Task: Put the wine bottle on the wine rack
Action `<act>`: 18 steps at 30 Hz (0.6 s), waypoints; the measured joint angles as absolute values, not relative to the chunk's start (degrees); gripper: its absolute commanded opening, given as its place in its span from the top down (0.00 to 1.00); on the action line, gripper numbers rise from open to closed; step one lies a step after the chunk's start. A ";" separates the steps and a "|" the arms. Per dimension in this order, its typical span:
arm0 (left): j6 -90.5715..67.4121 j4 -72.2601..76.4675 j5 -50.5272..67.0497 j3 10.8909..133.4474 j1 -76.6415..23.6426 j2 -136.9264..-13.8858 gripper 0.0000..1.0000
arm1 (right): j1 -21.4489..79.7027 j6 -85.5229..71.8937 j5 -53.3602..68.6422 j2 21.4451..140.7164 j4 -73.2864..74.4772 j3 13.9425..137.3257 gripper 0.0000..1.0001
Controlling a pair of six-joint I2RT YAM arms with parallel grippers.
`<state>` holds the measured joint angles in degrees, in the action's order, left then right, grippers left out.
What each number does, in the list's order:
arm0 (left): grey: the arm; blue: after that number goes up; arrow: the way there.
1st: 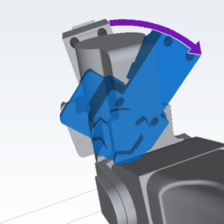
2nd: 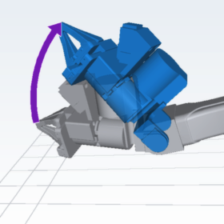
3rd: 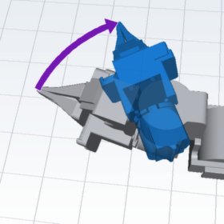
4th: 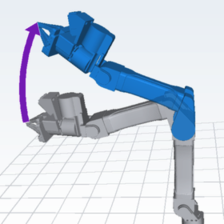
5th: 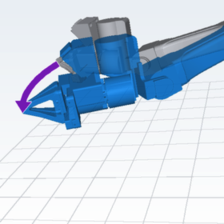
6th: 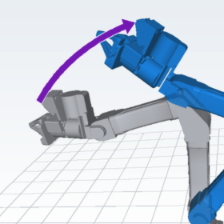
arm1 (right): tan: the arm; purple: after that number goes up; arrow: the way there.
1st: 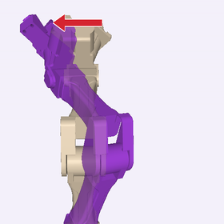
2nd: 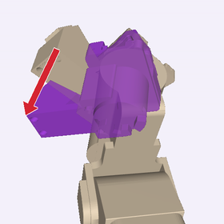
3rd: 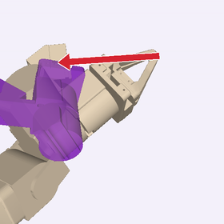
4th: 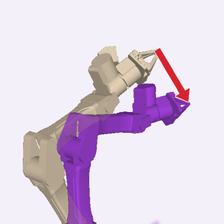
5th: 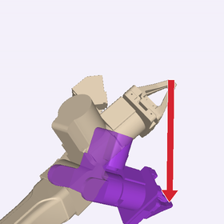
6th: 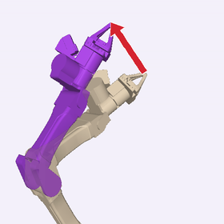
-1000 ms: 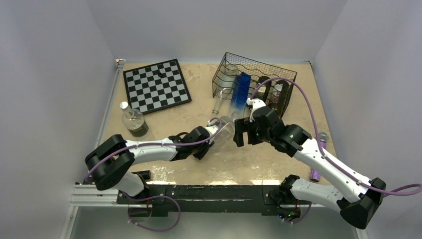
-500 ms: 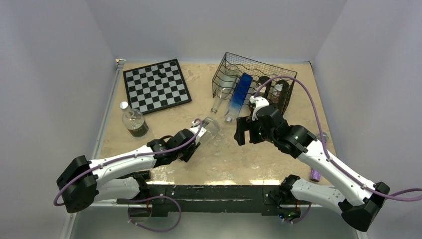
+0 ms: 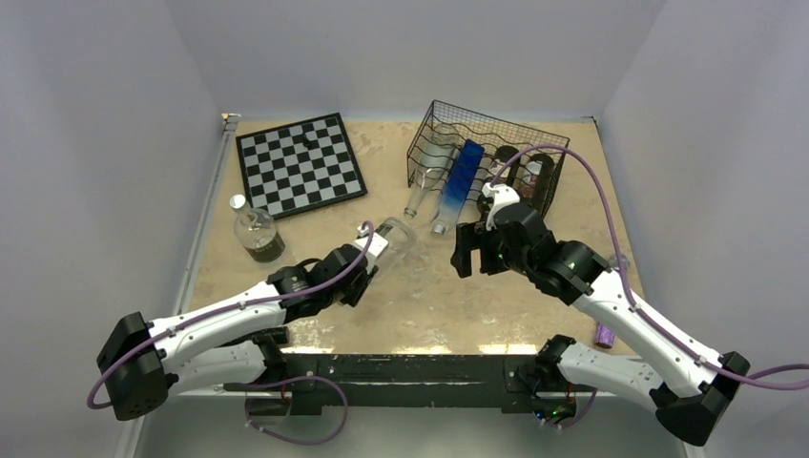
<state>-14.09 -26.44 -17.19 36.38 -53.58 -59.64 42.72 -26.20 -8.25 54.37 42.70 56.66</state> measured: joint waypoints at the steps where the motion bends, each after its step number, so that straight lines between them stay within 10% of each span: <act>1: -14.15 -26.72 -17.43 36.80 -53.58 -59.42 1.00 | 42.72 -26.22 -8.34 54.24 42.76 56.66 0.03; 18: -11.29 -24.88 -21.54 49.06 -53.52 -58.70 1.00 | 42.70 -26.41 -11.57 51.20 43.44 57.32 0.03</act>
<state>-11.29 -24.88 -21.54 49.06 -53.52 -58.70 42.70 -26.41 -11.57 51.20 43.44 57.32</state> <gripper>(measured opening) 0.415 0.975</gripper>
